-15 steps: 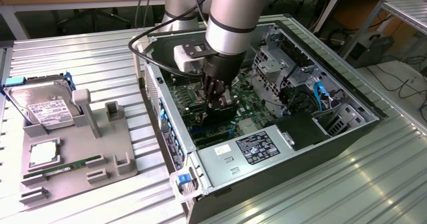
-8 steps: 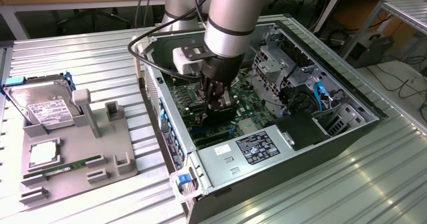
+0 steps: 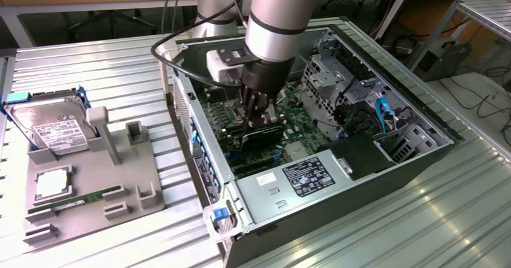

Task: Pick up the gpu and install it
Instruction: 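Press down on the gpu until it lock into place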

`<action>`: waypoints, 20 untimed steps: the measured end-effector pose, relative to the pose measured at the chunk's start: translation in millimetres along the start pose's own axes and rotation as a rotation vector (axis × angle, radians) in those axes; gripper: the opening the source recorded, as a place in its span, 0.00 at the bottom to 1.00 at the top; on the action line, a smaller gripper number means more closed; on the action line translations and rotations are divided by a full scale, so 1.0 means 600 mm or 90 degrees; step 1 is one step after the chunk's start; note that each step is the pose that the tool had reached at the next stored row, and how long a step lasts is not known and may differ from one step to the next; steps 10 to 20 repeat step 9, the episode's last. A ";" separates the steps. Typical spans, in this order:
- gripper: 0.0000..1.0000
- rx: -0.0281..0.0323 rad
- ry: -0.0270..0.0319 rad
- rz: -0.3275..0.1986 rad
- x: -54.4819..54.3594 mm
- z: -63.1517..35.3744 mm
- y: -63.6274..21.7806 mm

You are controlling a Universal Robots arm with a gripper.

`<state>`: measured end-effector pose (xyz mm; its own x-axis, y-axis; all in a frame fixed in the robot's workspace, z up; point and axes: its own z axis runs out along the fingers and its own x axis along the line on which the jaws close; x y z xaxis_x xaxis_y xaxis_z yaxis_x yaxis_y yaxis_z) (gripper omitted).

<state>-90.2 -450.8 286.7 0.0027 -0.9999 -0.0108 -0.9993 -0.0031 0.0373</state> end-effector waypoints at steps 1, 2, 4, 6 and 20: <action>0.11 0.0000 0.0000 0.000 0.000 -0.008 0.000; 0.11 0.0001 -0.0001 0.000 0.000 -0.017 0.000; 0.11 0.0000 0.0000 0.000 0.000 -0.021 0.001; 0.11 0.0000 0.0000 0.000 0.000 -0.022 0.001; 0.11 0.0000 0.0000 0.000 0.000 -0.022 0.001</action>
